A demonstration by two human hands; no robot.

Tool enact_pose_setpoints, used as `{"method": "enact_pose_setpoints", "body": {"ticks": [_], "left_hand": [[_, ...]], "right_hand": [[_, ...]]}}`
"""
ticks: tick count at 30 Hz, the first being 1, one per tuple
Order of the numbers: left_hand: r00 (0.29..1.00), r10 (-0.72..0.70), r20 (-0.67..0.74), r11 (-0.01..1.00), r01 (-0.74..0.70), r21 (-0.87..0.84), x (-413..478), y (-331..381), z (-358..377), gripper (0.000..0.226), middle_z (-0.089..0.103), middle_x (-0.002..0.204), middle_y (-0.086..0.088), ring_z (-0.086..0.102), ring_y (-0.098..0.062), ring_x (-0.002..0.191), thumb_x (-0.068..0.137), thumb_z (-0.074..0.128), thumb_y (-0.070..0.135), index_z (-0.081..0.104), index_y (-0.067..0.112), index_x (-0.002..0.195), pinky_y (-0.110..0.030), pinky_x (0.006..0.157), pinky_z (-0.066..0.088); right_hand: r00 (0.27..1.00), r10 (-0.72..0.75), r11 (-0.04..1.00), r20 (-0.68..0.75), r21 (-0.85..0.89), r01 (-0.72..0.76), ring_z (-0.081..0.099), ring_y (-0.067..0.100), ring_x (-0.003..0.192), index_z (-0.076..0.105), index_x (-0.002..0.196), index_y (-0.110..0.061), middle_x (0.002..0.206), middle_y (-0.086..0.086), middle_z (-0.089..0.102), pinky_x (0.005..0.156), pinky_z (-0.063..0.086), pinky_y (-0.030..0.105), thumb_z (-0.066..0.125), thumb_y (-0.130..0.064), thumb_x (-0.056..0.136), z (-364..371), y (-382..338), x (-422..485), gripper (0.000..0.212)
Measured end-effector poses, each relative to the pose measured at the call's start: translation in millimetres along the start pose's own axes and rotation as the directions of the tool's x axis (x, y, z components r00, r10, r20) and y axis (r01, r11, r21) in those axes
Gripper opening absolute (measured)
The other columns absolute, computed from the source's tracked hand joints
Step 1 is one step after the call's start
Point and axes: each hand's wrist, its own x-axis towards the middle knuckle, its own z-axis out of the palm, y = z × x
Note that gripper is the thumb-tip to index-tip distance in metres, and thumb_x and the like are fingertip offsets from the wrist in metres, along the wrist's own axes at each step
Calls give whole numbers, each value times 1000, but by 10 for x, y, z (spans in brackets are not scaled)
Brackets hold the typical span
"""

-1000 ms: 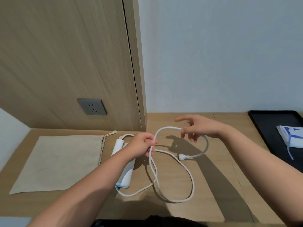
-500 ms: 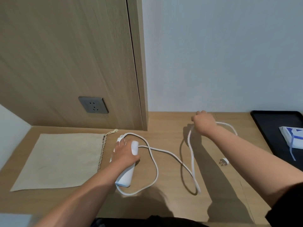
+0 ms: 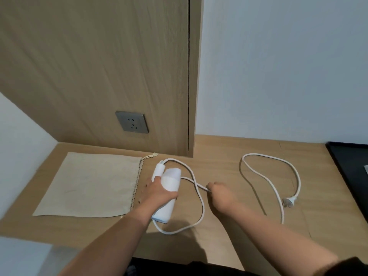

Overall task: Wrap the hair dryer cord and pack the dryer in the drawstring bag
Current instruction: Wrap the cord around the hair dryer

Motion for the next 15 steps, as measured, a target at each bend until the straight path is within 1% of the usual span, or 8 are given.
{"method": "enact_pose_setpoints", "body": {"ticks": [1,3,4,6,8,11,13,15], "left_hand": [[1000,6,12,997,-5,-73,21,-17,-23,90,51,119,-5,57,-26,98,49,73,52,41,25,129,-36,77,53],[996,0,94,941,32,-336,37,-35,-128,76,59,113,-8,62,-27,90,60,79,40,46,18,125,-36,72,54],[987,-8,161,868,87,-489,50,-49,-184,70,63,110,-11,64,-29,88,65,79,34,48,14,125,-39,72,55],[950,-4,311,678,231,-698,29,-68,-292,59,67,106,-17,66,-33,86,76,75,28,50,8,126,-43,75,56],[908,53,416,571,314,-758,-44,-34,-392,44,69,100,-17,67,-32,84,85,67,28,53,7,122,-40,74,55],[877,118,466,558,330,-761,-119,58,-494,31,68,96,-15,66,-30,85,88,63,30,58,8,109,-40,78,53],[867,159,473,578,306,-756,-163,130,-569,31,68,97,-15,65,-30,86,89,62,32,58,9,109,-39,78,52],[857,192,478,613,276,-740,-199,180,-654,29,68,96,-14,66,-29,86,90,60,32,57,10,108,-38,75,52]], "right_hand": [[999,-28,999,22,42,27,61,34,97,60,99,-8,102,17,65,72,41,31,43,-2,88,-22,8,-40,21],[996,-84,994,29,74,82,63,34,93,62,90,-11,96,16,68,66,35,28,46,-10,90,-150,72,-135,16],[995,-99,994,0,34,99,63,34,92,62,86,-14,95,15,68,66,35,28,46,-15,90,-262,129,-174,17],[993,-98,974,-65,-212,82,64,32,97,65,91,-18,101,11,67,69,37,30,45,-22,91,-526,249,-229,21],[993,-58,911,-102,-413,11,63,30,103,66,103,-15,109,8,65,73,40,31,43,-17,92,-743,346,-257,26],[997,40,869,-72,-491,-70,62,31,105,65,108,-10,113,9,63,77,46,34,42,-7,91,-873,450,-241,29],[995,83,877,-46,-470,-95,60,31,108,63,112,-10,116,11,61,81,47,35,42,-8,91,-892,535,-210,30],[990,124,958,-60,-253,-135,58,32,111,61,117,-10,121,14,60,88,47,35,45,-11,93,-903,604,-163,29]]}}
